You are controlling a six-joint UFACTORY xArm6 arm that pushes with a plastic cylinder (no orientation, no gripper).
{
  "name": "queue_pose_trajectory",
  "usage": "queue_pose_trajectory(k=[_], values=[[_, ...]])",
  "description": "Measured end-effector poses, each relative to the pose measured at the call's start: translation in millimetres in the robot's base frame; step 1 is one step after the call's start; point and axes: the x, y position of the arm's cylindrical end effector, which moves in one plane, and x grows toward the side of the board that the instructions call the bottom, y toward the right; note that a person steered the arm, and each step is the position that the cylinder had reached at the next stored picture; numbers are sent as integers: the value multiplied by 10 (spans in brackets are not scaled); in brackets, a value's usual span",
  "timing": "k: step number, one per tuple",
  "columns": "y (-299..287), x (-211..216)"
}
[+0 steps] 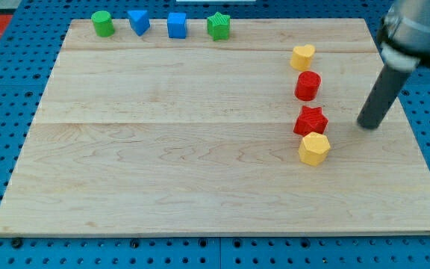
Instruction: Push the yellow heart to the center
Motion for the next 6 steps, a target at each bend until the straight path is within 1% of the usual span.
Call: queue_pose_trajectory(k=[1, 2, 3, 5, 6], values=[[139, -956], [-418, -1301], [-1278, -1169], [-2858, -755], [-2825, -575]])
